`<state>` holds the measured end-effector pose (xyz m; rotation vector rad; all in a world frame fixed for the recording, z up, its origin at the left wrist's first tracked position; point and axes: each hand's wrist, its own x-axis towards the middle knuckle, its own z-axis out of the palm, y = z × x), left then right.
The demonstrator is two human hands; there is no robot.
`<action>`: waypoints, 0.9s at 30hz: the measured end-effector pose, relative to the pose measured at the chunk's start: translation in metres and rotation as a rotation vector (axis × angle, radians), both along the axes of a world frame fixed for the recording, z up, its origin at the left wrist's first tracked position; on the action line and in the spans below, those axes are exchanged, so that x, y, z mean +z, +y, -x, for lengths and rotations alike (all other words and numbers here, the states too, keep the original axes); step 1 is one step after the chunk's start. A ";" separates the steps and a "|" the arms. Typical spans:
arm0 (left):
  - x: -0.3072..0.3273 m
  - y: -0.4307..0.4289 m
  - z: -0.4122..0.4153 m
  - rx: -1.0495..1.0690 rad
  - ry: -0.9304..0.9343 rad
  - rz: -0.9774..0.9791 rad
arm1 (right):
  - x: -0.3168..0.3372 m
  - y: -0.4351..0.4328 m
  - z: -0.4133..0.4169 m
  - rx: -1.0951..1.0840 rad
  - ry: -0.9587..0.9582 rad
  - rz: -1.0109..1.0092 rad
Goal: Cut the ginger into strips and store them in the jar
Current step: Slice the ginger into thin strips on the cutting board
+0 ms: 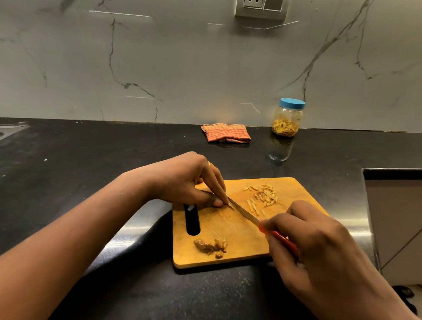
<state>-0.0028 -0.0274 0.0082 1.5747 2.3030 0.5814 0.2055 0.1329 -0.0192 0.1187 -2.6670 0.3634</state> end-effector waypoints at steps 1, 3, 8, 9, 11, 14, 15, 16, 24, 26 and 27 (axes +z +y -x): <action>0.001 -0.001 0.000 0.004 -0.019 -0.007 | 0.001 0.001 0.000 -0.003 0.001 0.007; 0.003 -0.004 0.001 0.017 -0.062 -0.023 | 0.002 0.005 0.000 -0.020 0.015 0.016; 0.012 -0.016 0.007 0.095 -0.126 -0.052 | 0.007 0.009 -0.002 -0.023 0.042 0.060; 0.013 -0.018 0.008 0.108 -0.136 -0.049 | 0.006 0.005 -0.001 -0.003 0.033 0.067; 0.014 -0.018 0.008 0.124 -0.141 -0.031 | 0.004 -0.001 0.000 0.033 0.011 0.077; 0.011 -0.013 0.003 0.133 -0.075 0.030 | 0.000 -0.003 0.003 0.032 -0.008 0.094; 0.010 -0.011 0.002 0.135 -0.048 0.047 | -0.001 -0.002 0.003 0.026 -0.010 0.099; 0.009 -0.010 0.002 0.137 -0.031 0.057 | -0.001 0.000 0.003 0.024 -0.009 0.105; 0.004 -0.012 0.006 0.156 -0.065 0.034 | 0.001 0.017 0.005 -0.054 0.052 0.113; 0.004 -0.011 0.005 0.161 -0.077 0.027 | 0.004 0.020 0.005 -0.068 0.073 0.125; 0.004 -0.010 0.004 0.163 -0.076 0.026 | 0.007 0.021 0.004 -0.073 0.087 0.128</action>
